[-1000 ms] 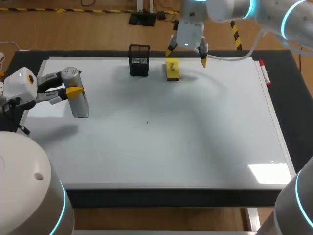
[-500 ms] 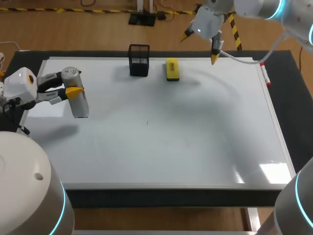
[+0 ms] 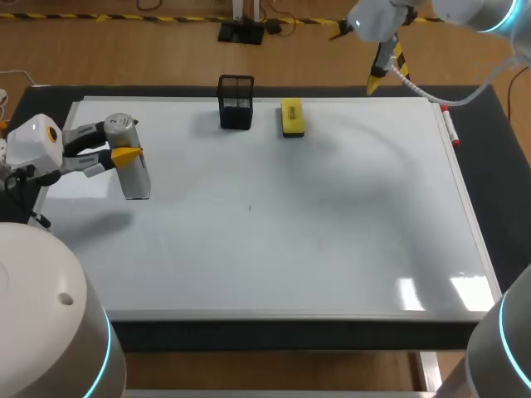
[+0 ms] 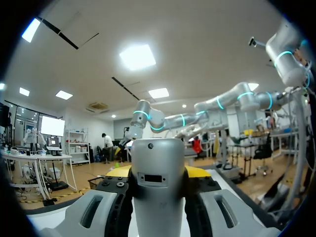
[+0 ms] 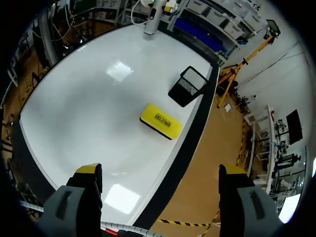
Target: Pick up the inspection probe, press it on each red-marked spot on the whiteboard one by one, put down the probe, pick up the eraser, and wipe off all the red marks.
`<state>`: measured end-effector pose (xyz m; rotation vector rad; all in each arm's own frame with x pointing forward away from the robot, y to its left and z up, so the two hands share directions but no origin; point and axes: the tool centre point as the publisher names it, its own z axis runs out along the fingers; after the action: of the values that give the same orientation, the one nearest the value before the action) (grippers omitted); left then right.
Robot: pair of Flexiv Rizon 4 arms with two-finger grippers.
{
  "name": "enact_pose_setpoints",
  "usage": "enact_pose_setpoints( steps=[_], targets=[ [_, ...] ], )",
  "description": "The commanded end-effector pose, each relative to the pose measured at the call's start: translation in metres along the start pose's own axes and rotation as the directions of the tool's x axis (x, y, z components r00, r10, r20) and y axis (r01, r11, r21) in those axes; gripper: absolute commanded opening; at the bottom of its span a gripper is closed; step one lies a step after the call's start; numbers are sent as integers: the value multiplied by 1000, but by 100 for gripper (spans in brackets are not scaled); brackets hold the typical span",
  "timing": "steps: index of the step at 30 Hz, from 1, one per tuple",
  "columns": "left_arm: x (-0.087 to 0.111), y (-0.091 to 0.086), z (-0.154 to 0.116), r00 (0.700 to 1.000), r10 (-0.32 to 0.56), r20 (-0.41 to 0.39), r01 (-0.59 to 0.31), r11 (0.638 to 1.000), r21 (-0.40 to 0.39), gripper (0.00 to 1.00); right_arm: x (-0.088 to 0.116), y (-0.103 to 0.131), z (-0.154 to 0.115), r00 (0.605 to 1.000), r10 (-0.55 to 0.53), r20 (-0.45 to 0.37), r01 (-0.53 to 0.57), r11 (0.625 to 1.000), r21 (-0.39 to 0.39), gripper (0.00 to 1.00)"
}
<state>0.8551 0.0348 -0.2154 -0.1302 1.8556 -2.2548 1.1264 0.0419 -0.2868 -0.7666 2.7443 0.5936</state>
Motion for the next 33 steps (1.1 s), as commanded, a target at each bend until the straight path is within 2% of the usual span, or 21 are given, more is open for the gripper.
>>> enact_pose_setpoints(
  steps=[1,5,8,28,33],
  targets=[
    [0,-1,0,1000,1,1,-1,1000,0,0,10,6,-22,999,21,49,-21,1000,8,100],
    [0,-1,0,1000,1,1,-1,1000,0,0,11,7,-34,997,22,68,-21,1000,-7,100],
    [0,-1,0,1000,1,1,-1,1000,0,0,15,9,-42,995,27,91,-28,1000,12,100],
    [0,-1,0,1000,1,1,-1,1000,0,0,15,9,-42,995,27,91,-28,1000,12,100],
    [-6,1,9,999,-18,-40,17,999,-28,0,15,9,-42,995,27,91,-28,1000,12,100]
  ],
)
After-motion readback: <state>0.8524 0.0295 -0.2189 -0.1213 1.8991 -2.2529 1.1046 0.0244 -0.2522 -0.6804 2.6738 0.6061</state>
